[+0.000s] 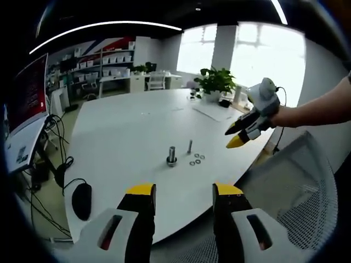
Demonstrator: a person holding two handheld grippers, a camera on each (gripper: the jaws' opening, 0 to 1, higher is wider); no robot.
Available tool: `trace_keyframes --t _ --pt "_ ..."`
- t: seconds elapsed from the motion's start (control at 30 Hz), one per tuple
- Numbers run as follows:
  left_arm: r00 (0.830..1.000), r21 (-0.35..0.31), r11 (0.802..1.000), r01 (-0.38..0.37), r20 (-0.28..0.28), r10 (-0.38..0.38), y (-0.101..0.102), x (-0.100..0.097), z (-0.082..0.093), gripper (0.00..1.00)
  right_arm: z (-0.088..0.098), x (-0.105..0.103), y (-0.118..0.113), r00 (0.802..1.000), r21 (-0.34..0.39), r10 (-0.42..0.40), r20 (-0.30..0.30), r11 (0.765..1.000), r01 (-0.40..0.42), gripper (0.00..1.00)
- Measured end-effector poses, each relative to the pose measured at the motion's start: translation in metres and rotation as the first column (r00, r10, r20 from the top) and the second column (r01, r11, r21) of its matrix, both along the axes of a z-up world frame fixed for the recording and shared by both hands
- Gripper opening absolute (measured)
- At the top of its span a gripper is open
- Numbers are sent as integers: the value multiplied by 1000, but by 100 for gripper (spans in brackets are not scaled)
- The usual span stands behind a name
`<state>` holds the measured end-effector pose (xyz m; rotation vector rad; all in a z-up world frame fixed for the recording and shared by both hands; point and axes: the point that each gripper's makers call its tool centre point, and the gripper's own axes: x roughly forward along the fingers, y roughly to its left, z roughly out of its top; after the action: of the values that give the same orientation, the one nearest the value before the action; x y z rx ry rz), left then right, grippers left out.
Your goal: Place the washer onto the threaded stud by aligning its center hole with the stud, sliding it down to the base, and recovering from edge contact or off-axis alignment until the washer reaches the visible bottom stop.
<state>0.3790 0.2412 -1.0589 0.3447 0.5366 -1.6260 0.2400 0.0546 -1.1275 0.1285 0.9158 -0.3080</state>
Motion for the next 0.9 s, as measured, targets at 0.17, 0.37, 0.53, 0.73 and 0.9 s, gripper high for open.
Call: trace_keyframes --t 0.17,0.37,0.53,0.73,0.9 --pt "1000 3 1000 1 0 -1 0 0 -1 40 -7 6 0 1000 12 11 -15 1000 -11 41" --pt "1000 2 1000 3 -1 -3 0 -1 -1 39 -17 14 -5 1000 22 19 -16 1000 -18 41" --pt "1000 9 1000 5 -2 -5 0 -1 -2 39 -22 16 -4 999 36 21 -29 999 -20 41" --pt "1000 19 1000 3 -3 -3 1 -1 -4 39 -35 24 -4 996 54 62 -66 997 -58 37" --pt "1000 21 1000 1 -4 0 0 0 -6 39 -54 33 -6 989 63 104 -102 993 -98 37"
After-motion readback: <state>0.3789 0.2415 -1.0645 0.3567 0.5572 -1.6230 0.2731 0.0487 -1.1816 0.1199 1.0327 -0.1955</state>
